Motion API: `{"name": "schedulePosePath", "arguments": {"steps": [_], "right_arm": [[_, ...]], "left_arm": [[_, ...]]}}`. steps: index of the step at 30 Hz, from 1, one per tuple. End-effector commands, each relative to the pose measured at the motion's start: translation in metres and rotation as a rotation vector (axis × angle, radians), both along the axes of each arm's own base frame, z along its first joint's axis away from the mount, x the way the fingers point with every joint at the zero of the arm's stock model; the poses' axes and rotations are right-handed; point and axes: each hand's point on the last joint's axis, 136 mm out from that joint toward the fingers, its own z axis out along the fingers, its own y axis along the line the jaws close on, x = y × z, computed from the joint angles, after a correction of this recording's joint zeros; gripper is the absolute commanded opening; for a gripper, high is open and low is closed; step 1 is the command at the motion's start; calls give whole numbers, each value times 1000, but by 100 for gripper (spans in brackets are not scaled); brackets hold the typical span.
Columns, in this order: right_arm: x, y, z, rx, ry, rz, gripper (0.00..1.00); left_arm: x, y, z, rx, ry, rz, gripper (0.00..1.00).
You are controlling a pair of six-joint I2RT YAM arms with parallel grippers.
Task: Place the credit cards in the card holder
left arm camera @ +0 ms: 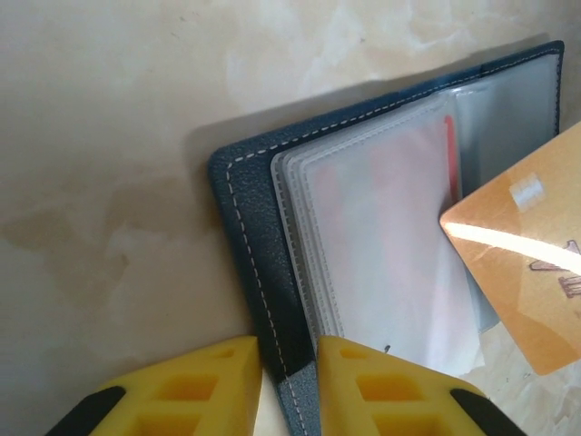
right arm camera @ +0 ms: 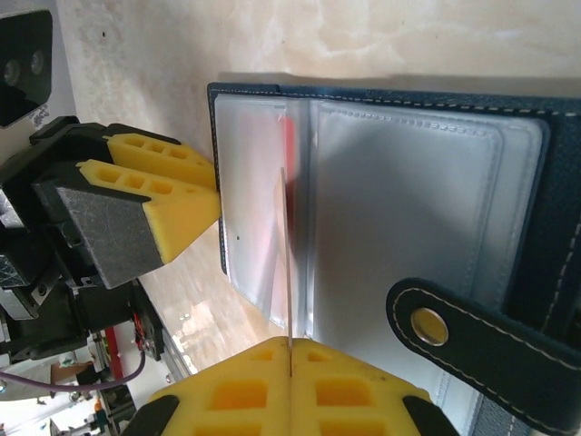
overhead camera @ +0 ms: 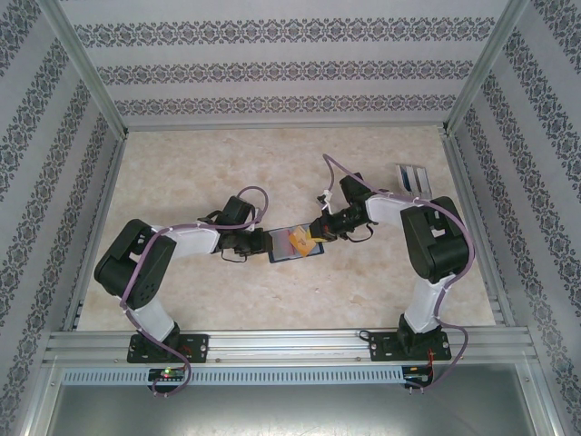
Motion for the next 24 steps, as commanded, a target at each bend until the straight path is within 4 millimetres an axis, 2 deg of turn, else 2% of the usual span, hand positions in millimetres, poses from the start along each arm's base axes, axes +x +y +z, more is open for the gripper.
{"name": "schedulePosePath", "arguments": {"steps": [1, 9, 12, 18, 24], "right_arm": [[0, 2, 1, 4, -6, 7, 0], [-6, -2, -5, 18, 0, -11, 0], [-7, -10, -8, 15, 9, -30, 0], [-6, -21, 0, 50, 4, -68, 0], [-12, -13, -3, 71, 30, -47, 0]], "left_arm": [[1, -3, -14, 32, 1, 6, 24], [-1, 1, -18, 41, 2, 29, 19], [0, 5, -20, 66, 1, 40, 16], [-2, 8, -27, 97, 26, 28, 11], [-2, 6, -26, 93, 27, 22, 10]]}}
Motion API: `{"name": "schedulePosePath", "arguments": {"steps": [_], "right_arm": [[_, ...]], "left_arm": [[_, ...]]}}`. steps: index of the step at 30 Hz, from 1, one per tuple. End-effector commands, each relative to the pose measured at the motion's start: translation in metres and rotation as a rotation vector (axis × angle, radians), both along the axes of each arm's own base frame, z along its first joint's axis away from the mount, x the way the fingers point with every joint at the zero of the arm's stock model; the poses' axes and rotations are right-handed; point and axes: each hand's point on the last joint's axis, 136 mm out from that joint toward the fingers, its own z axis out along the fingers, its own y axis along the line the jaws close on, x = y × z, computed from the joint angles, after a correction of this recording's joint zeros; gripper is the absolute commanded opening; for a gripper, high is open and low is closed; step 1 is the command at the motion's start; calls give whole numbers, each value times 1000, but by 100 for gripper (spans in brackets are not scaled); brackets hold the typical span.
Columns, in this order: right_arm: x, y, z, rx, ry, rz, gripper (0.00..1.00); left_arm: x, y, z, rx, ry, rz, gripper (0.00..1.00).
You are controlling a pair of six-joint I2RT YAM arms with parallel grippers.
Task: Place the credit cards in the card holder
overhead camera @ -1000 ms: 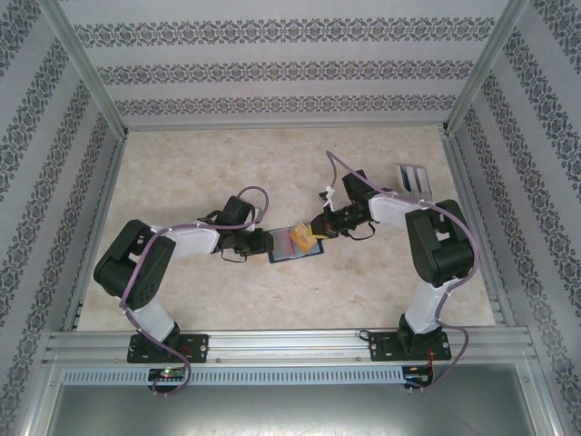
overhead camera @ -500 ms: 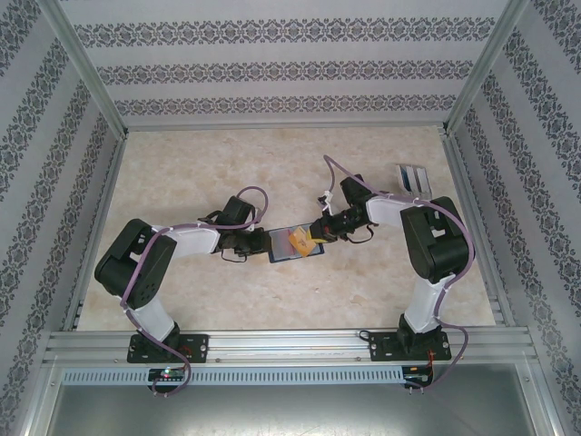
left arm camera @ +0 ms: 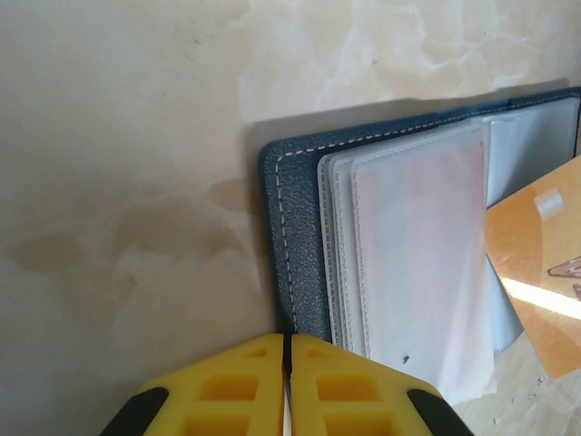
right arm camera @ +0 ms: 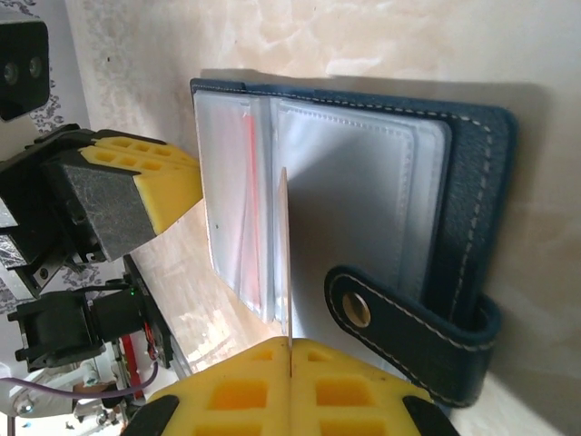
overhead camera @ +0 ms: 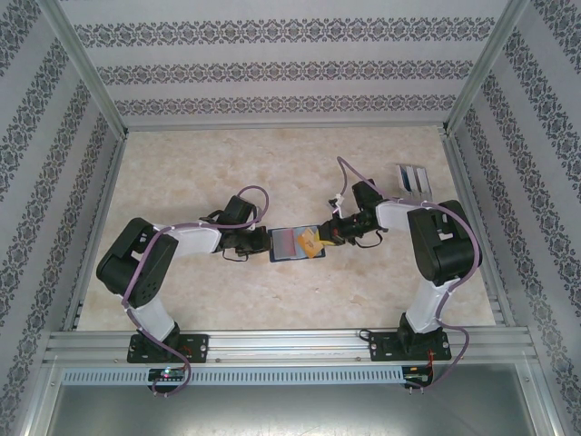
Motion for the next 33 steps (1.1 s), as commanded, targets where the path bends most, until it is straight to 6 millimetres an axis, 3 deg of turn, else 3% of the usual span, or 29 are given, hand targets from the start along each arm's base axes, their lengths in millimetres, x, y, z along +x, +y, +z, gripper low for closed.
{"name": "schedulePosePath", "arguments": {"steps": [1, 7, 15, 22, 33], "right_arm": [[-7, 10, 3, 35, 12, 24, 0], [-4, 13, 1, 37, 6, 21, 0], [2, 6, 9, 24, -43, -14, 0], [0, 10, 23, 85, -96, 1, 0], [1, 6, -2, 42, -37, -22, 0]], "left_arm": [[-6, 6, -23, 81, 33, -2, 10], [-7, 5, -24, 74, 41, -2, 10], [-9, 8, -22, 84, 47, 8, 7], [-7, 9, -20, 95, 39, 5, 5], [-7, 10, -22, 110, 46, 2, 5]]}}
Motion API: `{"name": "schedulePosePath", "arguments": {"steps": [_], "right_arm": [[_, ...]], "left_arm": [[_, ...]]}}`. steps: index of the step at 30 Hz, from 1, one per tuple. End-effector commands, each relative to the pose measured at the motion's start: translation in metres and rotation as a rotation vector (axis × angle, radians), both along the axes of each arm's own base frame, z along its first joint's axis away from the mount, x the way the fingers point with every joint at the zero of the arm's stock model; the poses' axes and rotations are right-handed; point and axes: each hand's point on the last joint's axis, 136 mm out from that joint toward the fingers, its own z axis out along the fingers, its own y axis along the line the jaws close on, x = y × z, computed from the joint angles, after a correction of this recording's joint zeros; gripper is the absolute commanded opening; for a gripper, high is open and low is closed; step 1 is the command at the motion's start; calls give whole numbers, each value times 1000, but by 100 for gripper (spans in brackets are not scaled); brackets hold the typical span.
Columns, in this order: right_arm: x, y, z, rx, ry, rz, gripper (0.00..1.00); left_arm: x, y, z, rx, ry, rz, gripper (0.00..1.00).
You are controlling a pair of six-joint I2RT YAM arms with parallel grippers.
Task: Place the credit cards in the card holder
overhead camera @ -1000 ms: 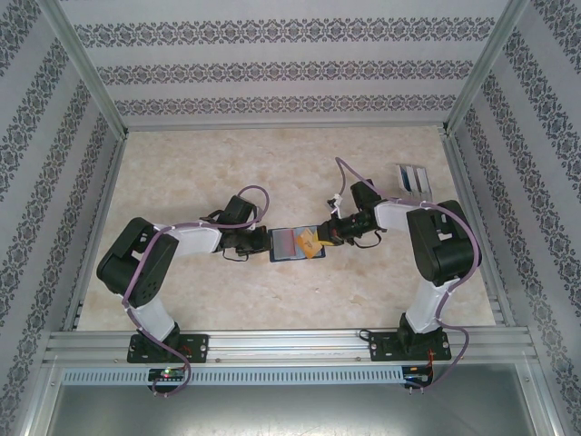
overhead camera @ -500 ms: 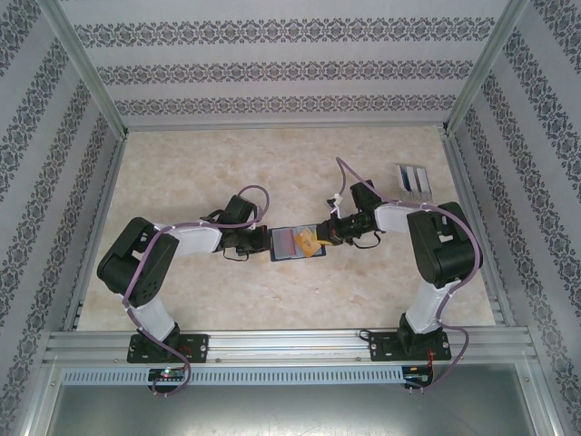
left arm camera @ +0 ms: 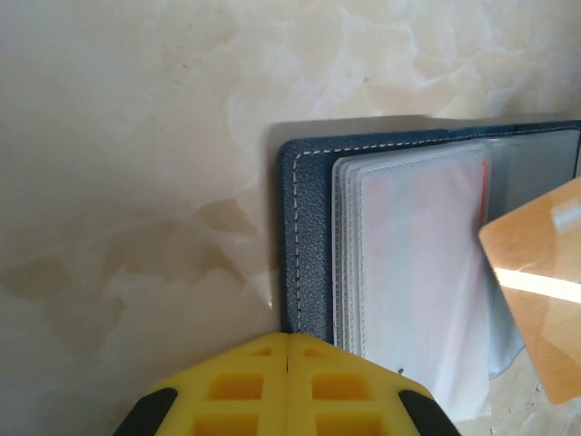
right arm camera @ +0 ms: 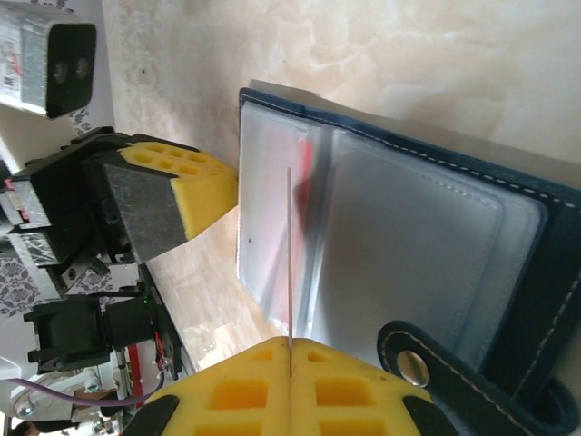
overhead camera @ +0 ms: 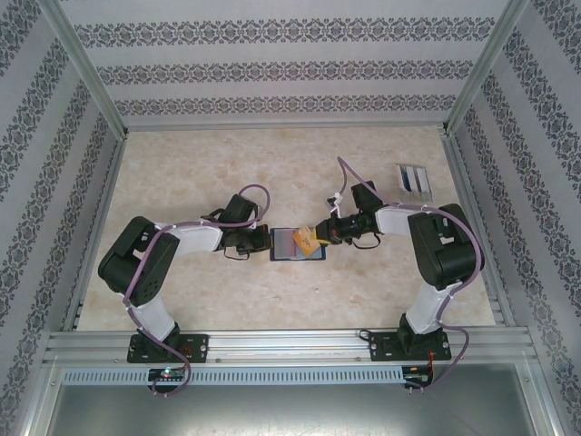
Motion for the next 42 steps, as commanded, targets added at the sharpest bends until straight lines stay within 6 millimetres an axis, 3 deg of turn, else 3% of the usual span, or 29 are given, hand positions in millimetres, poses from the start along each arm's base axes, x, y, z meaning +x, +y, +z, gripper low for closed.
{"name": "schedulePosePath", "arguments": {"steps": [1, 13, 24, 34, 42], "right_arm": [[-2, -2, -8, -9, 16, -6, 0], [-5, -12, -5, -7, 7, -33, 0], [-14, -7, -10, 11, 23, -8, 0], [4, 8, -12, 14, 24, -28, 0], [26, 6, -23, 9, 31, -179, 0]], "left_arm": [[-11, 11, -23, 100, 52, -1, 5], [-13, 15, -25, 113, 55, 10, 5], [-11, 11, -26, 108, 62, -5, 5], [-12, 7, -27, 88, 76, -1, 5], [-13, 8, -26, 90, 79, 6, 5]]}}
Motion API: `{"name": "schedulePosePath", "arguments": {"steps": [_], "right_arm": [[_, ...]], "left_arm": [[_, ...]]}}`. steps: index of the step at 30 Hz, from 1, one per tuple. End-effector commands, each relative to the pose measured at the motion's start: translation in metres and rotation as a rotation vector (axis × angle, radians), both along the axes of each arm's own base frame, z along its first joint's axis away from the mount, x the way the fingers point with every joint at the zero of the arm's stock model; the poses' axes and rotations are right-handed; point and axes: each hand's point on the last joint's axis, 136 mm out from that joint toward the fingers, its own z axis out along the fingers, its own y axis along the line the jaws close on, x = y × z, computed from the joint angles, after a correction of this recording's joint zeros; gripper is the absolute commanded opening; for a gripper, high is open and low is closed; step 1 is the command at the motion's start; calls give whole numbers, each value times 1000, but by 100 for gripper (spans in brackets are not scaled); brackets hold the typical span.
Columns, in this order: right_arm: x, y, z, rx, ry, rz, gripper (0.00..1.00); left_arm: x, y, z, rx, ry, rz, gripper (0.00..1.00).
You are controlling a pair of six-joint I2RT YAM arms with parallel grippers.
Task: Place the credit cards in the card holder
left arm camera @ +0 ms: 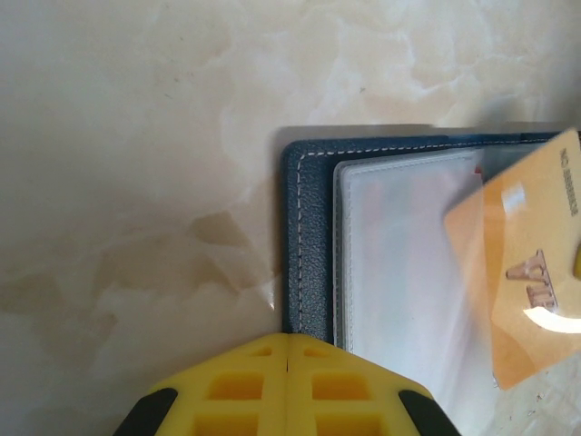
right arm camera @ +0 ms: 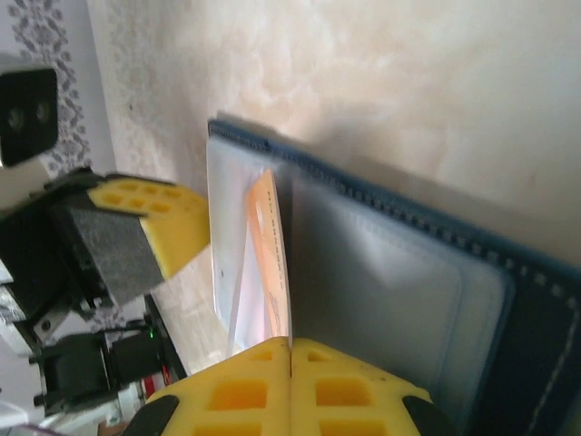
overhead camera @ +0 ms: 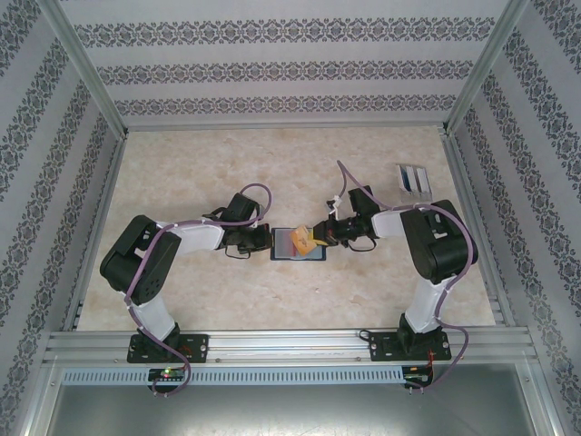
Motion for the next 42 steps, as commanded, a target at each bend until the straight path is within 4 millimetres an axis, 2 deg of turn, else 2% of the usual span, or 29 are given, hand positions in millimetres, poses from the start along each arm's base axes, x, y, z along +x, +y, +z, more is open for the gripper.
{"name": "schedulePosePath", "arguments": {"steps": [1, 6, 15, 17, 21, 25, 26, 31, 32, 38, 42], "right_arm": [[15, 1, -8, 2, -5, -105, 0], [16, 7, -8, 20, -10, -180, 0], [3, 29, -5, 11, -7, -191, 8], [1, 28, -6, 10, 15, -218, 17], [-2, 18, -16, -27, 36, -317, 20], [-4, 25, -12, 4, 42, -321, 22], [-4, 28, -11, 7, 39, -313, 22], [-7, 35, -15, -2, 53, -299, 1], [-8, 34, -17, -10, 55, -310, 0], [-6, 25, -22, -50, 35, -397, 0], [-3, 28, -22, -70, -2, -420, 0]], "left_arm": [[-15, 11, -26, 84, 74, 9, 5], [-16, 10, -26, 74, 85, 16, 5], [-17, 11, -28, 75, 86, 19, 6], [-17, 10, -28, 71, 90, 20, 6], [-18, 10, -26, 61, 81, 25, 6], [-19, 11, -26, 60, 88, 27, 6], [-20, 11, -27, 63, 89, 27, 6], [-20, 11, -27, 67, 93, 23, 6], [-20, 11, -26, 66, 91, 20, 5], [-21, 10, -26, 63, 94, 18, 0], [-21, 12, -27, 71, 91, 20, 0]]}}
